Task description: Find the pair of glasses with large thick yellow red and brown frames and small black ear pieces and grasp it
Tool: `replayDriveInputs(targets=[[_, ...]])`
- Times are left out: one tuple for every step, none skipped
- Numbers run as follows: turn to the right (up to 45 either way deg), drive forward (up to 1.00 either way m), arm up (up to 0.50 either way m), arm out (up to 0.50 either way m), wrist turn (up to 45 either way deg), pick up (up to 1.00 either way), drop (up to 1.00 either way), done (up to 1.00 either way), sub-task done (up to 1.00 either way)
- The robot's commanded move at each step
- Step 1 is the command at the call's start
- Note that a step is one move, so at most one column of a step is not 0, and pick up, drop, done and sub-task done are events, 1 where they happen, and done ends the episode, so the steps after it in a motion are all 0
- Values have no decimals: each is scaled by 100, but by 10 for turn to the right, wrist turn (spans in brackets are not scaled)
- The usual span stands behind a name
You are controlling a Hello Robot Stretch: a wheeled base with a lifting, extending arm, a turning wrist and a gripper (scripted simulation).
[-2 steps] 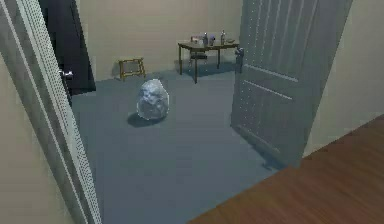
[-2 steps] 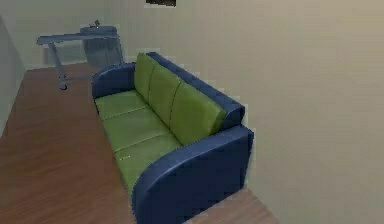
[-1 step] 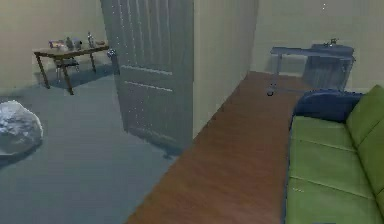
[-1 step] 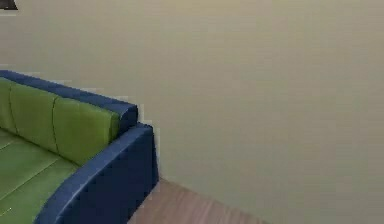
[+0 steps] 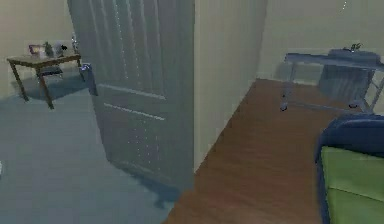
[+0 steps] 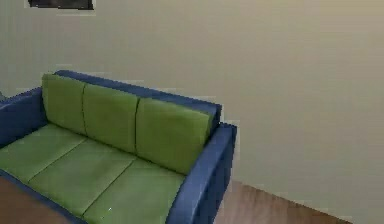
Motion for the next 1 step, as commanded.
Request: replayDriveInputs(targets=[[180,0,0,0,0,0,0,0,0]])
